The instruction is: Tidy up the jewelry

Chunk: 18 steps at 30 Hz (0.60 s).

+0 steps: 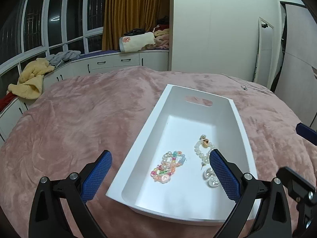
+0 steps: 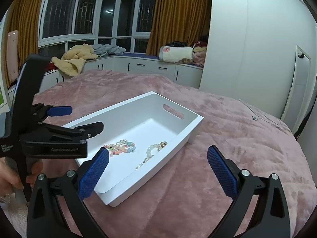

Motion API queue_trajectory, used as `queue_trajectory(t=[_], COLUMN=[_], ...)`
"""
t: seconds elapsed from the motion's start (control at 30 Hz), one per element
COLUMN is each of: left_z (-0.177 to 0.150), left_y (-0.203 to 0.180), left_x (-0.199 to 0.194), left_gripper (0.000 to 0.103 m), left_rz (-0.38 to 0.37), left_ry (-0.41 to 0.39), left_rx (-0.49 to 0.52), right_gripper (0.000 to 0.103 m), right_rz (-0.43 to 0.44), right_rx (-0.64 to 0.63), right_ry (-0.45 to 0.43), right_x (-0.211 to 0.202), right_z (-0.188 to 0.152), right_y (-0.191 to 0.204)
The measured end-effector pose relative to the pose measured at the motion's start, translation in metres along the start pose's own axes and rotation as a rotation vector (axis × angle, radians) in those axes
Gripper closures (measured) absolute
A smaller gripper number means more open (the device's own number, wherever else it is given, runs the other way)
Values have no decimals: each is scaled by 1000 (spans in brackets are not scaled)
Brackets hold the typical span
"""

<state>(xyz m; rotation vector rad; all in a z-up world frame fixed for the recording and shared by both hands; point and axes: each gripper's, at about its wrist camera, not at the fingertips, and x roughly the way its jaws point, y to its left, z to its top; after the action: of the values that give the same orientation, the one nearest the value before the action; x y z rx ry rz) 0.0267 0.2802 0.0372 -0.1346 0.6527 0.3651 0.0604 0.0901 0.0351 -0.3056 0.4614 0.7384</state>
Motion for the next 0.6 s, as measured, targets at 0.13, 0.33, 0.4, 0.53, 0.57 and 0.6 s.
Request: queue_trajectory(t=[0.13, 0.33, 0.4, 0.53, 0.57, 0.6], left_z=[-1, -2, -2, -2, -2, -2], left_y=[2, 3, 1, -1, 0, -2], left_x=[2, 1, 1, 0, 0, -1], left_gripper=[3, 3, 3, 3, 3, 3], left_rz=[2, 3, 4, 5, 3, 4], left_ry=[3, -5, -5, -3, -3, -4], left_rx=[1, 19, 25, 33, 33, 33], right_gripper=[5, 5, 5, 5, 5, 5], right_rz=[7, 6, 0, -12, -18, -25], right_rx=[-21, -38, -38, -28, -28, -28], right_ry=[-11, -12, -14, -20, -21, -21], right_x=[-1, -2, -2, -2, -2, -1], right_z=[-1, -4, -4, -3, -3, -3], right_y=[8, 11, 11, 8, 7, 7])
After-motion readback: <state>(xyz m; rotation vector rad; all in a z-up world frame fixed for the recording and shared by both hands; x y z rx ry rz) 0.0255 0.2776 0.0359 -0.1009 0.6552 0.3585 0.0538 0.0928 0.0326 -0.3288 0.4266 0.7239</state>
